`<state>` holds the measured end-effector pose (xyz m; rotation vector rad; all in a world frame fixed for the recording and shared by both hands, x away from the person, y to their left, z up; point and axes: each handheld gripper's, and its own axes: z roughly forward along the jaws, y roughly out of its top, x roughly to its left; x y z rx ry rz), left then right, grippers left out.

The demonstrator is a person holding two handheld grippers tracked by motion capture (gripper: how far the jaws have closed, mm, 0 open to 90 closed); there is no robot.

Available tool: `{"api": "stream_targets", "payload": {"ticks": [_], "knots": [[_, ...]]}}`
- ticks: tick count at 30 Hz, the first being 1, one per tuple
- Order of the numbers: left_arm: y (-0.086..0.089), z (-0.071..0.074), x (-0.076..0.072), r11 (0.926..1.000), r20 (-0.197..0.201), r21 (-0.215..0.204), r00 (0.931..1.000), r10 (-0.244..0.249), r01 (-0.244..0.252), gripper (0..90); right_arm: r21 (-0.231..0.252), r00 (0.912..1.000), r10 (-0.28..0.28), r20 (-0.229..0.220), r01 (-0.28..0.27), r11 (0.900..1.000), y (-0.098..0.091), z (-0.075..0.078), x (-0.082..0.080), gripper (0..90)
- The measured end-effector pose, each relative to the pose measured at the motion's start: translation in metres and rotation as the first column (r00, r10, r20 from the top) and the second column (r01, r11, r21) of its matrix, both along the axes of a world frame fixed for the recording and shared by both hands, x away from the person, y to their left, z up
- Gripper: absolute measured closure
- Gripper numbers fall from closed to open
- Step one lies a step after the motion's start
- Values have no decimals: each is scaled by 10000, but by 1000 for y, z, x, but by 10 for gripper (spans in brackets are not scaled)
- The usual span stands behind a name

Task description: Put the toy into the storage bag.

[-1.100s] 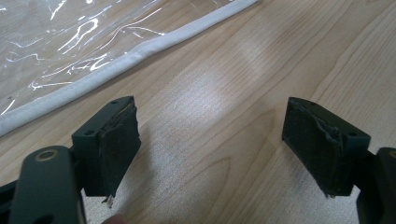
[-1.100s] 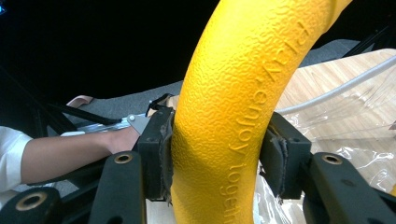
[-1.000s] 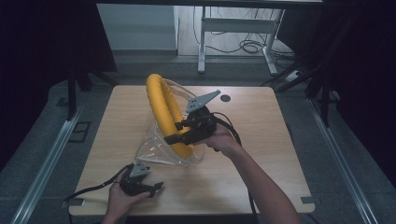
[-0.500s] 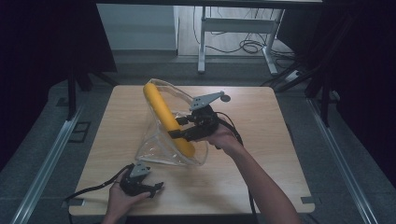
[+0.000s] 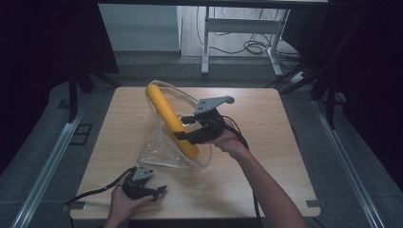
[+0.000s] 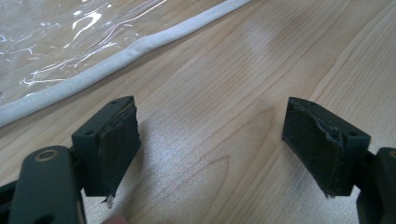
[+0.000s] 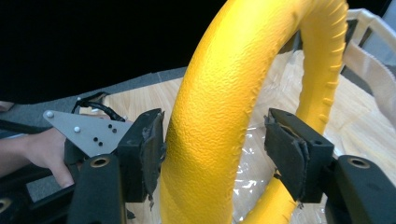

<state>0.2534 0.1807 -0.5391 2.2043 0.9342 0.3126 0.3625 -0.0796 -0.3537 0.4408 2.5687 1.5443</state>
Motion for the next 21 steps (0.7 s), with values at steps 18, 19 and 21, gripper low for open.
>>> {"api": "stream_targets", "payload": {"ticks": [18, 19, 21], "knots": [[-1, -1, 0, 10000, -31, -27, 10000, 0, -1, 188, 463, 9958, -879, 242, 867, 9952, -42, 0, -5, 368], [-1, -1, 0, 10000, -30, -26, 10000, 4, -4, 188, 463, 9958, -879, 242, 867, 9952, -42, 0, -5, 368], [-1, -1, 0, 10000, -25, -38, 10000, 7, -8, 188, 489, 9944, -1027, 242, 1015, 9936, -48, -2, -5, 368]]}}
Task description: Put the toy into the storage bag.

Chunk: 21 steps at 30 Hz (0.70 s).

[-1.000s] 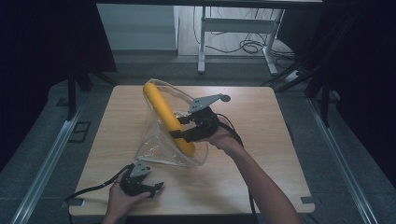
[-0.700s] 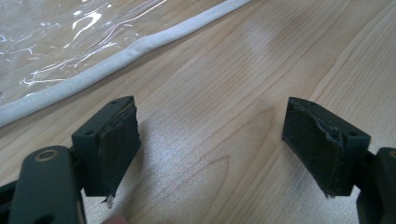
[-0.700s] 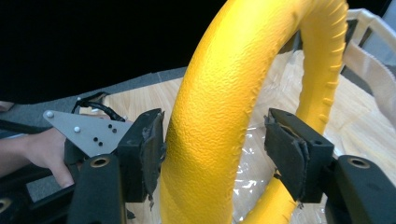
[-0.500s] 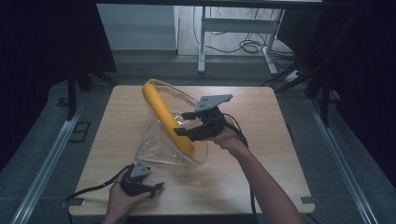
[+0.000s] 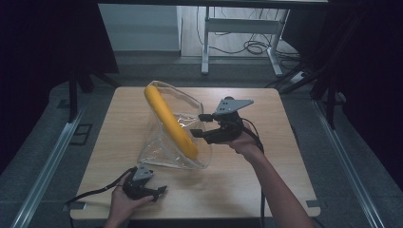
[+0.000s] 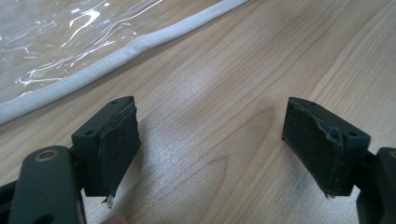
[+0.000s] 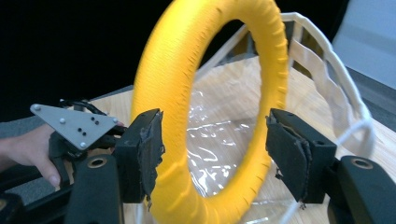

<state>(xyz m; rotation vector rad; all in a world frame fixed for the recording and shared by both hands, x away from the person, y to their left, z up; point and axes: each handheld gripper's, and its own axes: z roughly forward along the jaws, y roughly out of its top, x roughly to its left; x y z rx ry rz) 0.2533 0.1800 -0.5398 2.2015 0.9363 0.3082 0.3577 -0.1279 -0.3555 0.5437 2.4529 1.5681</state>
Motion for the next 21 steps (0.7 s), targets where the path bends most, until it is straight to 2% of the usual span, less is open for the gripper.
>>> {"api": "stream_targets", "payload": {"ticks": [13, 21], "knots": [[-1, -1, 0, 10000, -21, 9, 10000, 5, -5, 188, -73, 9962, -851, -165, 850, 9964, -31, -18, 4, 367], [-1, -1, 0, 10000, -42, 33, 10000, -33, 33, 188, -57, 9931, -1124, -343, 1123, 9937, -40, -25, 7, 367]]}}
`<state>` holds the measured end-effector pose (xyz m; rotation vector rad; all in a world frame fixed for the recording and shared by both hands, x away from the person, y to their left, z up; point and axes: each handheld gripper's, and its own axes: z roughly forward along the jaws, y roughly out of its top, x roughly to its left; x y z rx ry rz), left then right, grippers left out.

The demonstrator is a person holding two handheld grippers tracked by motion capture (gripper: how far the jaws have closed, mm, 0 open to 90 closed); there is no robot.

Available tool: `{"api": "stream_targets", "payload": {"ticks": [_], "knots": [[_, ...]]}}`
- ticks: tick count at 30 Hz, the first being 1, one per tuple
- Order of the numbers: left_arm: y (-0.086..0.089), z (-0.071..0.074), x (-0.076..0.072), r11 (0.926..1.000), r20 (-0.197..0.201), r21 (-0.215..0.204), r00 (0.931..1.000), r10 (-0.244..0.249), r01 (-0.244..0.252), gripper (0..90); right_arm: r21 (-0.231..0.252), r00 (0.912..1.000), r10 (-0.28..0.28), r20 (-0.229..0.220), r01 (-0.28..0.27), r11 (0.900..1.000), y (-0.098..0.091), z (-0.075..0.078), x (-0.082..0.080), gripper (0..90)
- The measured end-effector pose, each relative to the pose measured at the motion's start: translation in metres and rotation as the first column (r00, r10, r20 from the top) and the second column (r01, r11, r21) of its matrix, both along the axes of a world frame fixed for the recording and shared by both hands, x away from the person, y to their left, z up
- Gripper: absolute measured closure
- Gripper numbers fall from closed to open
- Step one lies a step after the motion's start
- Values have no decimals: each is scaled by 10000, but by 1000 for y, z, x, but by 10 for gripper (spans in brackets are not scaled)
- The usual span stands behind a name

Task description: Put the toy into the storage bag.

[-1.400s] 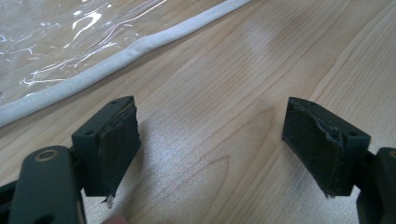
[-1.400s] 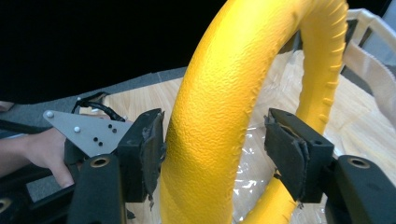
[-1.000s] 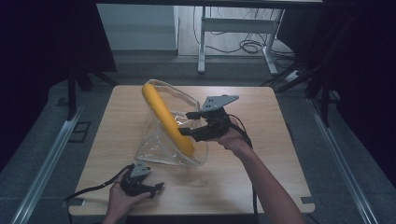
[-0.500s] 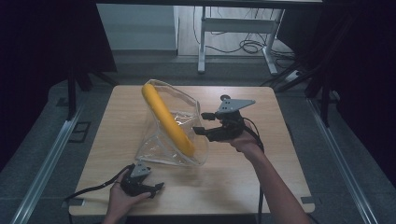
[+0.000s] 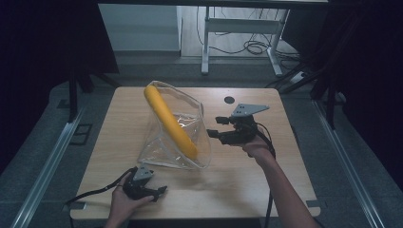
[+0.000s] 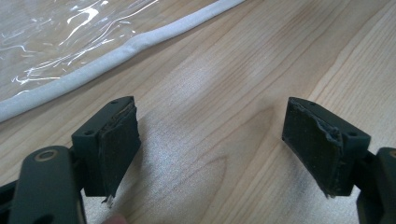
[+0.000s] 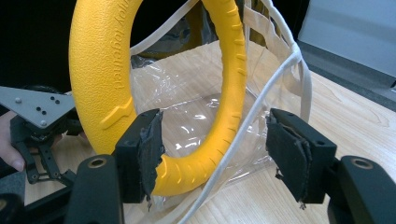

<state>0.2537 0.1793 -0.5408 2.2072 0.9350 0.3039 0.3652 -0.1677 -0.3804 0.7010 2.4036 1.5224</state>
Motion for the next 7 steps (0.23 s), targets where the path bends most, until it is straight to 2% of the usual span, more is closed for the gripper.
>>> {"api": "stream_targets", "payload": {"ticks": [7], "knots": [[0, 0, 0, 10000, -1, -3, 10000, 8, -8, 188, -45, 10000, 72, 52, -71, 10000, 2, 0, -1, 365]]}}
